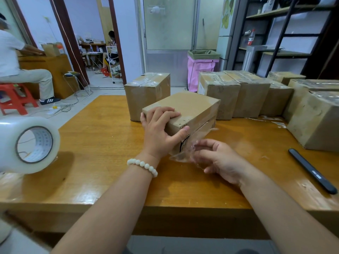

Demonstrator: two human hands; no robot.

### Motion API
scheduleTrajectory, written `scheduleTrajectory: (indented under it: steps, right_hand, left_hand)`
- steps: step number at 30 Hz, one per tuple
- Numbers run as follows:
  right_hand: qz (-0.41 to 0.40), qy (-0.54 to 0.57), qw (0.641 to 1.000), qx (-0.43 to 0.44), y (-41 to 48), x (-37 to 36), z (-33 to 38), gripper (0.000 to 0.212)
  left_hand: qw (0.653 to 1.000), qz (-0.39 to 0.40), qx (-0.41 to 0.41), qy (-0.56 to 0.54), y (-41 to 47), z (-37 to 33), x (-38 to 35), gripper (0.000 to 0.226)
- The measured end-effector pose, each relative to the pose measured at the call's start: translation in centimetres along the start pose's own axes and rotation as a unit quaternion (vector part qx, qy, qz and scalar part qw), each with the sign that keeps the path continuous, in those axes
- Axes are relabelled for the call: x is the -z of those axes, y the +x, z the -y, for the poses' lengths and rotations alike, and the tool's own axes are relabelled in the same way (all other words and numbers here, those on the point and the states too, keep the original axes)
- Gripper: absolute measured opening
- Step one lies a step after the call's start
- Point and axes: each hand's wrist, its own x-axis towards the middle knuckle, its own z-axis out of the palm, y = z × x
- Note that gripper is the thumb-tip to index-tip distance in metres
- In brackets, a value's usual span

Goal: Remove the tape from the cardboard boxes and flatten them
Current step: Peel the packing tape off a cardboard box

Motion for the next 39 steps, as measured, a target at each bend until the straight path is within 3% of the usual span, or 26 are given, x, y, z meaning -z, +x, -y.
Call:
scheduleTrajectory:
  steps: [9,16,22,28,32,39]
  right_hand:
    - [0.022,-0.083,0.996,0.014,0.0,-0.5,-0.3,0.046]
    - [-0.046,-0.142,0.986,0.075,0.6,-1.0,-0.6,0.049]
    - [-0.055,-0.237,0.966,0.091,1.3,-0.9,-1.1,0.03]
    - [-0.025,-0.206,0.972,0.112,1.4,-1.4,-0.8,0.041]
    - [-0.02,-0.229,0.966,0.116,1.8,-1.4,-1.1,0.012]
    - [-0.087,-0.185,0.974,0.094,1.3,-0.7,-1.0,0.017]
  left_hand:
    - [1.0,0.005,0.0,0.003,0.0,0.0,0.1,0.048]
    - [1.0,-0.002,-0.004,0.001,0.0,-0.1,0.0,0.047]
    - [1.0,-0.004,-0.005,0.004,0.0,-0.1,-0.1,0.046]
    - [1.0,-0.007,-0.012,0.008,0.0,0.1,-0.2,0.045]
    - [1.0,-0.006,-0.01,0.01,0.0,0.0,-0.2,0.045]
    - [1.0,-0.001,-0.001,-0.001,0.0,0.1,-0.2,0.047]
